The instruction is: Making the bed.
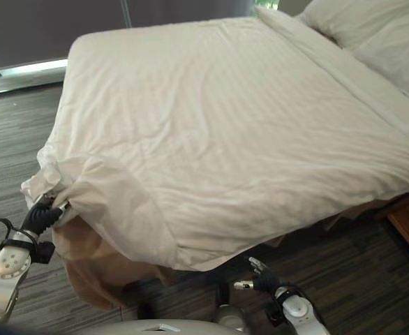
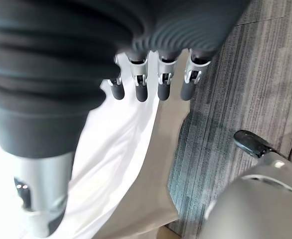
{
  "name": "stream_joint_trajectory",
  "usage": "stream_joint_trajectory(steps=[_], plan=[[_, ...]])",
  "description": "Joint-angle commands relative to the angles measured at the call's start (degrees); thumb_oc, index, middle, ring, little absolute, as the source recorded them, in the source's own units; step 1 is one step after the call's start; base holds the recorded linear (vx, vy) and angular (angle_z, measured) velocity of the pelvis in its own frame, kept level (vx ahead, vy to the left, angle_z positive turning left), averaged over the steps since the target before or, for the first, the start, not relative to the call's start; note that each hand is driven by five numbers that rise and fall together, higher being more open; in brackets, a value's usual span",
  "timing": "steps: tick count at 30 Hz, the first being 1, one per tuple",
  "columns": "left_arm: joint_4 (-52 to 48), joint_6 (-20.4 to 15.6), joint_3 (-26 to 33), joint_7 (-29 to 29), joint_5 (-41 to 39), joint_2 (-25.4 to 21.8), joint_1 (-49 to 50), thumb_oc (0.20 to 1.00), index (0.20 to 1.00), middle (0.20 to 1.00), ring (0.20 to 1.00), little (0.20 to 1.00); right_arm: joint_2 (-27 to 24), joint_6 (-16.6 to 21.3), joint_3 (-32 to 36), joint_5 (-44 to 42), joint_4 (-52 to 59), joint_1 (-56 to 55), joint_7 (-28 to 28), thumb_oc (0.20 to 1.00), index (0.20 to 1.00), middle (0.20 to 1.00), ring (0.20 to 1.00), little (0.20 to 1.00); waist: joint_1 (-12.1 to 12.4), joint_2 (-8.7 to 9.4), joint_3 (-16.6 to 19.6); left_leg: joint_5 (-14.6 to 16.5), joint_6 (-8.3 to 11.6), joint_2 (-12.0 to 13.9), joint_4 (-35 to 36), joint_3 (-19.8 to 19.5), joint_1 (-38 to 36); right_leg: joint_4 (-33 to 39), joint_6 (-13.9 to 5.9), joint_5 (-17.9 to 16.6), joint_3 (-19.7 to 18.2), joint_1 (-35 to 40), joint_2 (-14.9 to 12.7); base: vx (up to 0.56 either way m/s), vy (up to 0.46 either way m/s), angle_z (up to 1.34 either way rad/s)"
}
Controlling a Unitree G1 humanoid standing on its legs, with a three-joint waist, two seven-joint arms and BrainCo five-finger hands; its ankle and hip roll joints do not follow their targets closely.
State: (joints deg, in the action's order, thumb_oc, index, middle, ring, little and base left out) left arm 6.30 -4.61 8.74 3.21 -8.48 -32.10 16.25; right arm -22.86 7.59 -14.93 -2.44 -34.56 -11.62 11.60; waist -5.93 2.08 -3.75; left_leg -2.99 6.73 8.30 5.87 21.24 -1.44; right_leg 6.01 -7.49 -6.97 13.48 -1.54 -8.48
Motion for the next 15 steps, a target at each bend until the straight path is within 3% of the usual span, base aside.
stream_joint_trajectory(steps=[1,5,7,8,9,10,11,12,15], plan=[[-5.2,-3.12,-0.01,5.43,-9.49,1.06,2.34,0.2,0.2,0.2,0.2,0.2,0.31,1.03,2.27,0.87,1.52,3.13,-1.09,1.0,1.0,1.0,1.0,1.0,0.87,-0.33,-3.3,6.78,-2.01,-0.42,-0.87,-3.17,-1.67,-1.43,-4.39,5.03,-0.78,1.14,-4.44,0.02,0.073,0.14],[4.44,0.03,-1.1,7.83,-7.18,5.81,12.01,0.2,0.2,0.2,0.2,0.2,1.89,0.26,3.91,0.91,-4.44,4.72,-2.45,1.0,1.0,1.0,1.0,1.0,3.51,-0.06,-3.32,7.5,-2.65,-1.09,-0.87,-5.51,-2.77,-1.61,-4.47,5.53,1.11,3.93,-4.81,0.03,0.062,0.24],[14.16,0.61,-2.17,7.22,-4.68,7.22,12.59,0.42,0.42,0.42,0.42,0.42,2.73,-0.08,3.93,0.7,-8.29,6.01,-3.45,1.0,1.0,1.0,1.0,1.0,4.46,0.21,-3.31,7.29,-2.78,-1.26,-0.87,-6.17,-2.66,-1.55,-4.52,5.48,1.86,4.32,-4.95,0.01,0.015,0.34],[19.72,1.09,-2.57,6.69,-2.62,8.29,13.22,0.42,0.42,0.42,0.42,0.42,3.4,-0.25,3.89,0.52,-10.49,6.4,-4.02,1.0,1.0,1.0,1.0,1.0,5.01,0.26,-3.34,7.48,-2.82,-1.24,-0.87,-6.42,-2.86,-1.59,-4.54,5.68,2.14,4.77,-4.98,0.02,0.005,0.15],[27.34,1.47,-2.96,5.74,0.33,9.44,12.6,0.583,0.583,0.583,0.583,0.583,4.15,-0.57,3.69,0.16,-13.2,7.28,-4.61,1.0,1.0,1.0,1.0,1.0,5.53,0.34,-3.24,7.49,-2.79,-1.29,-0.87,-6.65,-2.78,-1.62,-4.55,5.79,2.54,4.96,-5.04,0.02,0.006,0.06],[34.43,1.44,-3.52,4.67,2.42,10.4,11.38,0.846,0.846,0.846,0.846,0.846,4.77,-0.67,3.77,-0.46,-15.15,8.11,-5.27,1.0,1.0,1.0,1.0,1.0,5.81,0.43,-3.22,7.47,-2.77,-1.31,-0.87,-6.84,-2.8,-1.64,-4.56,5.86,2.65,5.05,-5.04,0.0,0.007,0.1],[34.63,1.3,-3.56,4.63,2.43,10.42,11.18,1.0,1.0,1.0,1.0,1.0,4.78,-0.64,3.81,-0.46,-15.21,8.22,-5.27,1.0,1.0,1.0,1.0,1.0,5.79,0.46,-3.14,7.32,-2.81,-1.37,-0.87,-6.87,-2.55,-1.63,-4.54,5.75,2.67,4.82,-5.1,0.03,0.029,0.1],[54.3,0.47,-4.53,0.4,8.74,12.49,6.73,1.0,1.0,1.0,1.0,1.0,6.37,-0.4,3.75,-2.15,-21.12,10.26,-7.51,1.0,1.0,1.0,1.0,1.0,6.22,0.58,-2.98,7.22,-2.61,-1.45,-0.87,-7.12,-2.59,-1.59,-4.47,5.93,3.11,5.06,-5.11,0.04,0.028,0.06],[62.28,-0.12,-4.64,-3.92,13.31,11.44,4.21,1.0,1.0,1.0,1.0,1.0,7.26,-0.58,3.35,-1.98,-26.1,11.63,-8.79,1.0,1.0,1.0,1.0,1.0,6.51,0.73,-2.59,7.32,-2.4,-1.42,-0.87,-7.25,-2.84,-1.61,-4.49,6.13,3.44,5.32,-5.07,0.03,0.015,0.0]])
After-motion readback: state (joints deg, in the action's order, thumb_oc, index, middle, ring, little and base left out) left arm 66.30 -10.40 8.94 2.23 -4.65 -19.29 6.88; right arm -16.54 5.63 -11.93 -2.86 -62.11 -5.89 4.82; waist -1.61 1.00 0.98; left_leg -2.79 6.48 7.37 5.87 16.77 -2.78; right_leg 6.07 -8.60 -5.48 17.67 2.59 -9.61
